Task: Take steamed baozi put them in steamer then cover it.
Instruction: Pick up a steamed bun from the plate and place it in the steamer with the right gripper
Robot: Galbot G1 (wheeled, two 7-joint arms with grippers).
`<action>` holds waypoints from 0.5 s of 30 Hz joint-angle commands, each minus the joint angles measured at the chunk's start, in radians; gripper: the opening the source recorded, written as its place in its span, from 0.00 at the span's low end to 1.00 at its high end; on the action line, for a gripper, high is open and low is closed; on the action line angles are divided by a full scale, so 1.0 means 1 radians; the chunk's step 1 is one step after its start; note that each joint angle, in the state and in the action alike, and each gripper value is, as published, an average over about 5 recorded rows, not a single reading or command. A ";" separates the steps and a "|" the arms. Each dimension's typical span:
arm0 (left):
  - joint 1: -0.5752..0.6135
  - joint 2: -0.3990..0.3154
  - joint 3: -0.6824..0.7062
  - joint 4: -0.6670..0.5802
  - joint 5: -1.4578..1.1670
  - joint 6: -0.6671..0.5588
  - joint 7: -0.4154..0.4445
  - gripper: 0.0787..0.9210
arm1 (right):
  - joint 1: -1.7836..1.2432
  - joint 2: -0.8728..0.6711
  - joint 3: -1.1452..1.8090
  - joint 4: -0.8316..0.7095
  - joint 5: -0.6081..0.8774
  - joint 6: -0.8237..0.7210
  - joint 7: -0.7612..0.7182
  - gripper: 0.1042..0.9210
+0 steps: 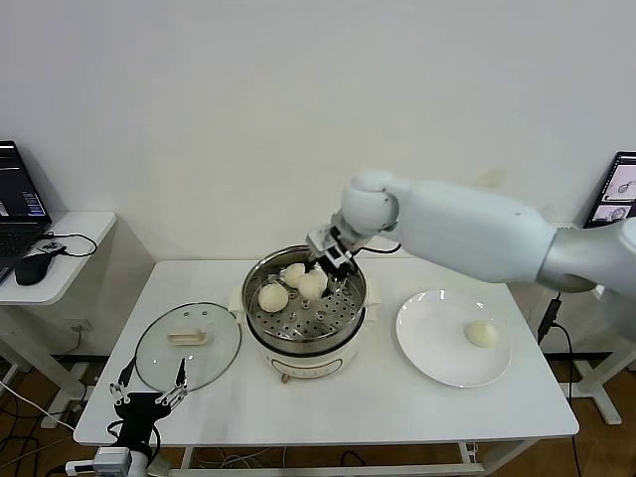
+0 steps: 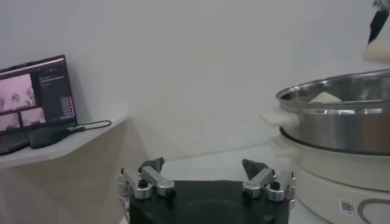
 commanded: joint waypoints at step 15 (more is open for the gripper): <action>-0.007 -0.007 0.009 0.005 0.000 -0.001 -0.002 0.88 | -0.028 0.109 -0.091 -0.025 -0.227 0.293 0.026 0.64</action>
